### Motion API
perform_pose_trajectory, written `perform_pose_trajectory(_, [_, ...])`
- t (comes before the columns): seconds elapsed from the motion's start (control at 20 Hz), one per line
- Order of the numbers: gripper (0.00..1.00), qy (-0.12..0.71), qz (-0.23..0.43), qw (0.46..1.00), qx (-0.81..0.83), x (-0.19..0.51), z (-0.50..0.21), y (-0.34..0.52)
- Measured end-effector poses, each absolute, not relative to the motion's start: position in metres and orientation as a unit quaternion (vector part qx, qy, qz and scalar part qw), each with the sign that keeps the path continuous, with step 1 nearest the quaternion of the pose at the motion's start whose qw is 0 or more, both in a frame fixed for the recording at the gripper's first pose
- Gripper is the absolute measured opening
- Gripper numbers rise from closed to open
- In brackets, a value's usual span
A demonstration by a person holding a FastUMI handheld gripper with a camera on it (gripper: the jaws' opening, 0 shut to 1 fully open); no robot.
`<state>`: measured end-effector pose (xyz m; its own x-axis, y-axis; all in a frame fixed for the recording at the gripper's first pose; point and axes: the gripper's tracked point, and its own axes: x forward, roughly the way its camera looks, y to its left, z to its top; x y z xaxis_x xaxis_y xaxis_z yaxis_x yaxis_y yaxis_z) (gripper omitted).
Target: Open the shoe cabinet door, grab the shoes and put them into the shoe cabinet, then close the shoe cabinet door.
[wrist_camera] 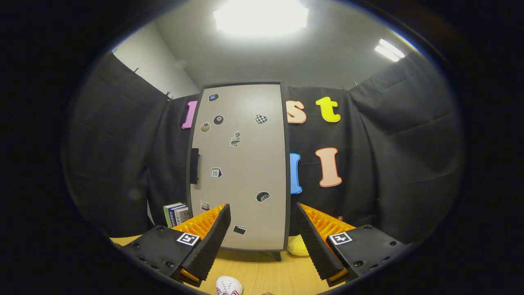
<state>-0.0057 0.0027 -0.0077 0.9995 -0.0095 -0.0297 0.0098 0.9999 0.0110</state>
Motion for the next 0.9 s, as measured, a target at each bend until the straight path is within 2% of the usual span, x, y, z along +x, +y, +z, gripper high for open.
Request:
perform_pose_trajectory(0.6, [0.99,0.034,-0.002,0.999,0.034,-0.003,-0.011,0.010])
perform_pose_trajectory(0.9, [0.98,0.038,0.023,0.998,0.052,0.049,0.008,0.046])
